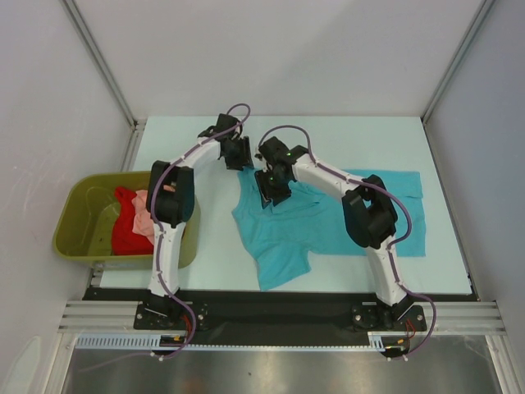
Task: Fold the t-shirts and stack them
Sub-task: Fold the tshirt
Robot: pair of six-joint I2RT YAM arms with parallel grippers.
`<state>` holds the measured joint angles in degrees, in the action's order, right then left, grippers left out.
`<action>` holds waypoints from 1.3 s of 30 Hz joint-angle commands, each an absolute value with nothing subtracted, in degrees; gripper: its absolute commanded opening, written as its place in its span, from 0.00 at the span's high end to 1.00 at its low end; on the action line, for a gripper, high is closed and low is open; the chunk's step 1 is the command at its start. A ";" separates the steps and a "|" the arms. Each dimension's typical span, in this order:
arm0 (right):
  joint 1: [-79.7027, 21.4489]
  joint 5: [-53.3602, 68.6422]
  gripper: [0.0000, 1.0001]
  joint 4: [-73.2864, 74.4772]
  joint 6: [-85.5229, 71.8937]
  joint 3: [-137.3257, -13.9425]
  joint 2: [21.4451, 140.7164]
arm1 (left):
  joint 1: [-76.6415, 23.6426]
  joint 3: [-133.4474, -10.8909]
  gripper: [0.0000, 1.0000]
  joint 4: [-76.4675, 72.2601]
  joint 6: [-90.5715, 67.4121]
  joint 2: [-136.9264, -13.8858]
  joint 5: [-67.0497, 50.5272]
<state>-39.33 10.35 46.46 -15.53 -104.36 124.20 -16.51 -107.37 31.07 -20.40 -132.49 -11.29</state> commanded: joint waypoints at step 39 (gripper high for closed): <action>-41.31 -1.40 0.68 49.13 -17.58 -107.58 131.22 | -16.17 -109.42 0.75 30.94 -23.55 -134.30 -11.87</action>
<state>-41.15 -0.91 49.56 -17.17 -105.49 129.47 -16.47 -107.37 31.03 -22.61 -133.64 -11.99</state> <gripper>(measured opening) 0.339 0.251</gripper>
